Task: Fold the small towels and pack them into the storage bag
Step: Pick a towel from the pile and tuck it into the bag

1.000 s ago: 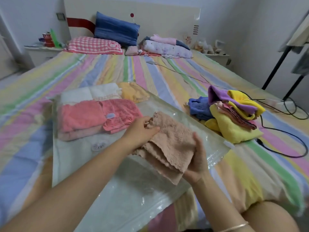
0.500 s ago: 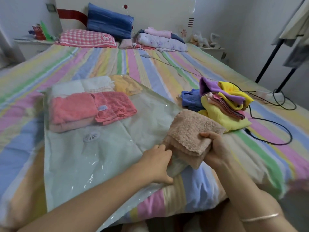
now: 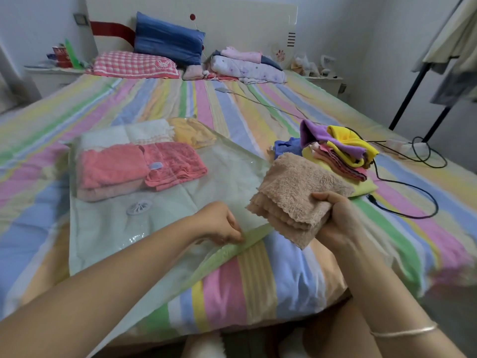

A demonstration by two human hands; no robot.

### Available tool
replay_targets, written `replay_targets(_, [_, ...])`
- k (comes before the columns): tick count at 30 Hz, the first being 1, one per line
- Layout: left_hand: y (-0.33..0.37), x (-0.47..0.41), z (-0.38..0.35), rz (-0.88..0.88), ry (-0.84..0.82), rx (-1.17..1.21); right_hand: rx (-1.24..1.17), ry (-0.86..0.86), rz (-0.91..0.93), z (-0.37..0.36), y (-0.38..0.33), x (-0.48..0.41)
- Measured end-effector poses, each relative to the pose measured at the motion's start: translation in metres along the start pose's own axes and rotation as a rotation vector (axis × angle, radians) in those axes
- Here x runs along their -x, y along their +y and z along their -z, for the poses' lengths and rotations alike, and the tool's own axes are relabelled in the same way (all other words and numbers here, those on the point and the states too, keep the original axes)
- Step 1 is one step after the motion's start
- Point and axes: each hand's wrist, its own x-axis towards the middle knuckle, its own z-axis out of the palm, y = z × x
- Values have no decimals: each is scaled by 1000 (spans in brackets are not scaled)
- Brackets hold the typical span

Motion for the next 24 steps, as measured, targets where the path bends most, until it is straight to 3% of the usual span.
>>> replay_targets(7, [-8,8,-3,116,17,283,-13,0,9,7,-7,15])
replay_targets(11, [-13,14,4,148,-114,596,-7,11,-14,10,-6,25])
replay_targets(13, [-13,17,10,142,-126,643,-27,5,-20,10,-8,31])
replay_targets(20, [14,22,56,4,259,538,48,-171,-197,-10,3,52])
replay_targets(24, [40,40,79,-149,306,565,166,-134,-260,-23,16,56])
